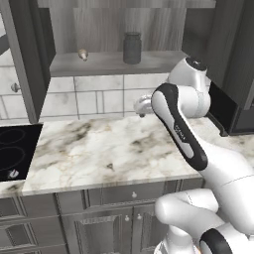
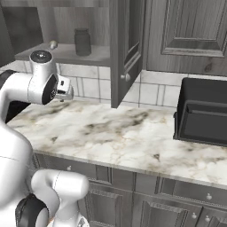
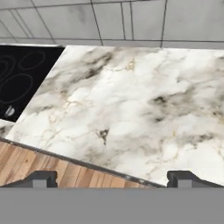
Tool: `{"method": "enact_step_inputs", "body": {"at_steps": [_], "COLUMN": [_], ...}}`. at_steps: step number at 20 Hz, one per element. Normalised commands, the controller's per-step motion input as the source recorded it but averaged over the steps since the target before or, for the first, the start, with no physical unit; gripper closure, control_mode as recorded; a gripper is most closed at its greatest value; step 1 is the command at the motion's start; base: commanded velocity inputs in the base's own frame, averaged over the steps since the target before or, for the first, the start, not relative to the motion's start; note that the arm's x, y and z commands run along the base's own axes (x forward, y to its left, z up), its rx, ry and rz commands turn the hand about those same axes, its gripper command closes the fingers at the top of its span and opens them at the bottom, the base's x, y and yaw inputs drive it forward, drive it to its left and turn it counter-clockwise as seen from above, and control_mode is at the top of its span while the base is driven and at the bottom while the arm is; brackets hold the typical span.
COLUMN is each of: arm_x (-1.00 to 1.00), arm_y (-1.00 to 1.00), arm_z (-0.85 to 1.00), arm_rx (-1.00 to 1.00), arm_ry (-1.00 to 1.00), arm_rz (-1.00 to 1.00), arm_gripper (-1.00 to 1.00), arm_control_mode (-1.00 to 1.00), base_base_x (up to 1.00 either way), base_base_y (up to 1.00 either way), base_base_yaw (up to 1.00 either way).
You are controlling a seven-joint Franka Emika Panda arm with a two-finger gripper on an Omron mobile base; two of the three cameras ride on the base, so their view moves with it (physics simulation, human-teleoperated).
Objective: Pick the jar and candle from the dining table and place them in the open cabinet. Close the cabinet after placing the objects.
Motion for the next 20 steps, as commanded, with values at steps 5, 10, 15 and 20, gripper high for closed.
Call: {"method": "enact_step_inputs", "body": {"at_steps": [5, 10, 15, 20], "arm_x": [-0.06, 0.00, 0.00, 0.00], "arm_y": [-0.19, -0.16, -0.07, -0.01], "arm_z": [-0.43, -0.64, -0.61, -0.24], "arm_rx": [-0.14, -0.08, -0.06, -0.01], "arm_ry": [0.02, 0.09, 0.11, 0.05], "arm_rz": [0.00, 0.00, 0.00, 0.00], "arm_gripper": [-1.00, -1.00, -1.00, -1.00], "arm_control_mode": [-1.00, -1.00, -1.00, 1.00], "base_base_x": [0.00, 0.00, 0.00, -0.25], "base_base_y": [0.00, 0.00, 0.00, 0.00], "base_base_yaw": [0.00, 0.00, 0.00, 0.00]}}
